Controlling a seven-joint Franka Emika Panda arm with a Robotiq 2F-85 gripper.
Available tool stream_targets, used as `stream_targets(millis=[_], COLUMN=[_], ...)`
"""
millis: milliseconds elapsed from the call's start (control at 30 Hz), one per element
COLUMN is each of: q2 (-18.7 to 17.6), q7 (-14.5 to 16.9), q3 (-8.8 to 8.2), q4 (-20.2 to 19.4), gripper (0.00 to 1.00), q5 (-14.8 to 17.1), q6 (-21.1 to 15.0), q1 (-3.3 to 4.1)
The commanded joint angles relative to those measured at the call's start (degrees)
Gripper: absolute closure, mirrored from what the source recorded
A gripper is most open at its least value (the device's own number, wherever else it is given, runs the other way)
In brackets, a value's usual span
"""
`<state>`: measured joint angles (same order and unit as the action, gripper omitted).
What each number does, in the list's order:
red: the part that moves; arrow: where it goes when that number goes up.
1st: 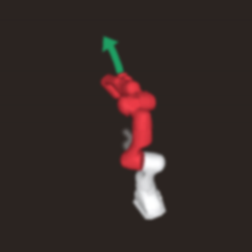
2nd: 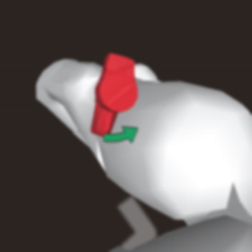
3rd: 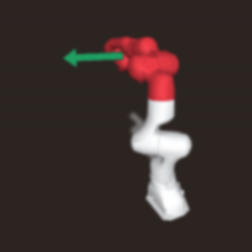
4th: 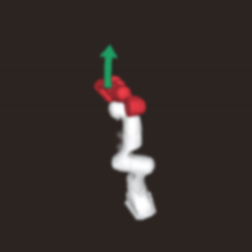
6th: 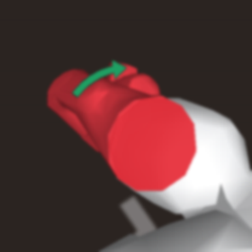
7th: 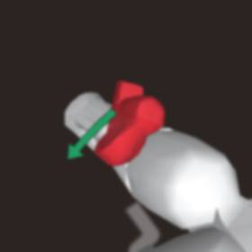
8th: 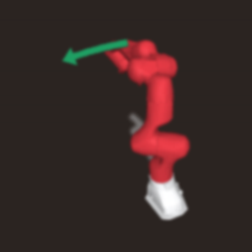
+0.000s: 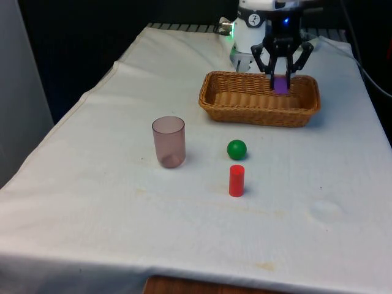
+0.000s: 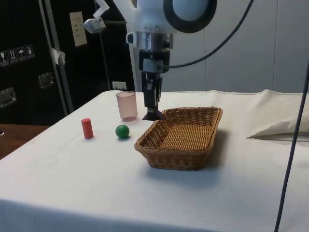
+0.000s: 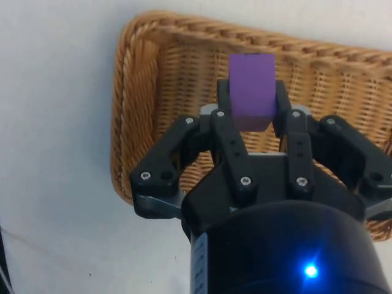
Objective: Pick up the triangular block and place it into the basket.
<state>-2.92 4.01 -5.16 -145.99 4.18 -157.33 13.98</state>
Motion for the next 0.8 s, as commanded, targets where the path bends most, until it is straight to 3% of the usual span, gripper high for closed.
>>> stream_targets(millis=[0,167,200,433,467,667,700,733,767], q2=[0.52,-0.17,0.23,-2.81,-3.09,-5.44,-5.96,-5.56,-5.50], q7=[0.23,0.92,0.57,1.55,0.92,3.04,2.06,3.27,3.50], q3=[-0.11,-0.40,-0.52,-0.57,-0.86,-1.32,-2.06,-1.49,-1.72], q4=[-1.09,-3.61,-3.55,-5.56,-5.27,-8.02,-7.28,-8.37,-8.88], gripper=[0.66,0.66,0.66,0.66,0.66,0.66,0.66,0.66,0.66], q5=[0.00,0.34,0.00,0.69,0.00,1.09,0.00,1.15,1.09], q6=[-1.15,-4.01,-3.04,-8.08,-7.51,-12.78,-11.92,-13.18,-13.64], q1=[-0.06,-0.06,0.00,-0.23,-0.11,-0.86,-0.29,-0.86,-0.92])
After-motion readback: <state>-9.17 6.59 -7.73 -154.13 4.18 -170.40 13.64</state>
